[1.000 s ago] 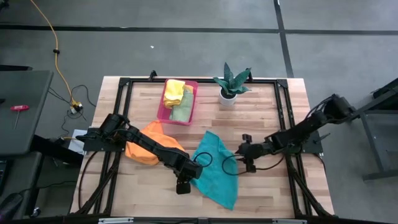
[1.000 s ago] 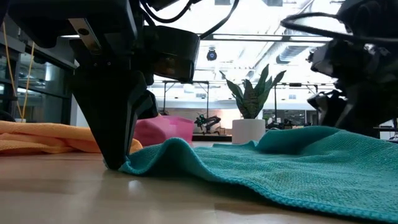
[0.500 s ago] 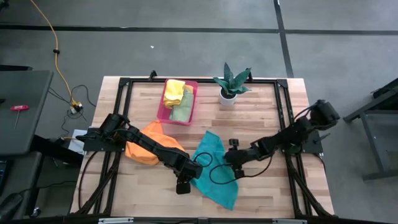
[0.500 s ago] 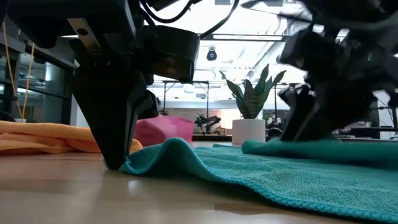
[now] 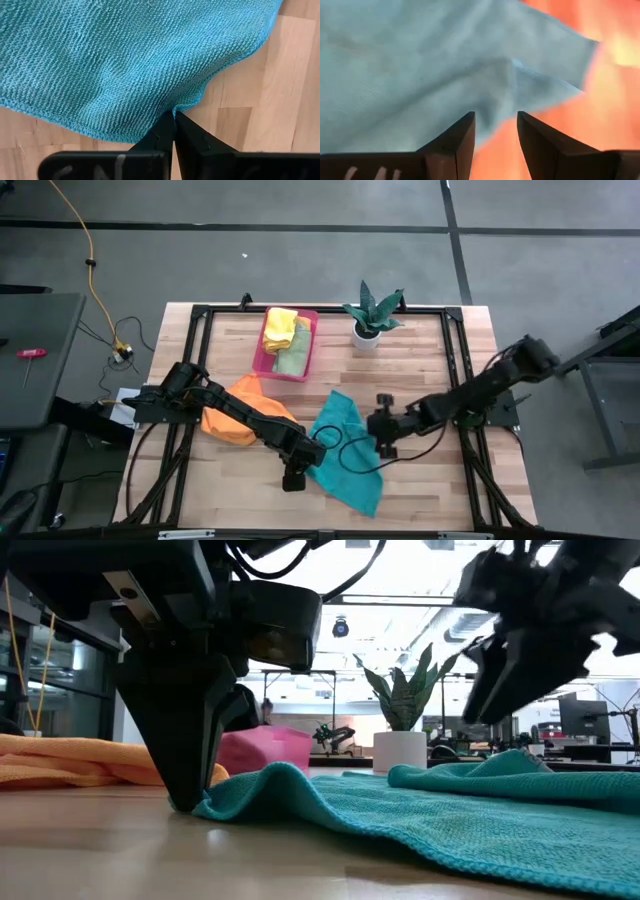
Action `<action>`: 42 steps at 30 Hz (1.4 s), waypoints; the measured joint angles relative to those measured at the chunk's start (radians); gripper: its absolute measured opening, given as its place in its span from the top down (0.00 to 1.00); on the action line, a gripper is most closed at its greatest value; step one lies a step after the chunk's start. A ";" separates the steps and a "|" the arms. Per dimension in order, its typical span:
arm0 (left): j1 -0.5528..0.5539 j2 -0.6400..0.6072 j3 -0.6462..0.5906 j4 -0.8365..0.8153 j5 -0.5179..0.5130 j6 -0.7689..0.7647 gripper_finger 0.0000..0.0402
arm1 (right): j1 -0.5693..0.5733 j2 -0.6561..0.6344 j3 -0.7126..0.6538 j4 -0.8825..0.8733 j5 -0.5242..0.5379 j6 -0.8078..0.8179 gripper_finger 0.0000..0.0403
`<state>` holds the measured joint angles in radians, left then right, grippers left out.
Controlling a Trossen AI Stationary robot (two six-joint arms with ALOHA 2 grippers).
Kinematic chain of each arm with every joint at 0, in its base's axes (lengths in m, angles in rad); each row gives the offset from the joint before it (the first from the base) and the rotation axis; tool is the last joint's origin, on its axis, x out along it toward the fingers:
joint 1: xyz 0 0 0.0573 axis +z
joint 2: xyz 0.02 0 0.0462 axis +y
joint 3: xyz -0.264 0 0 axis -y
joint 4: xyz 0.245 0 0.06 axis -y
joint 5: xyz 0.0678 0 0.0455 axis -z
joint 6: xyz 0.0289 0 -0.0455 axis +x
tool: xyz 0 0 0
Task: Fold microfiber towels
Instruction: Fold the blue microfiber cloth
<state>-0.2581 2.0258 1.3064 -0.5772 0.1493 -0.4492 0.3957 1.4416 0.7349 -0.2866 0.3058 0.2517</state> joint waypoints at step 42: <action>0.004 -0.001 0.000 0.008 -0.009 -0.001 1.00 | -0.180 0.032 -0.484 0.903 -0.509 1.227 0.66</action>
<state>-0.2543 2.0251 1.3060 -0.5694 0.1402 -0.4498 0.2157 1.4732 0.2511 0.6168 -0.2036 1.4787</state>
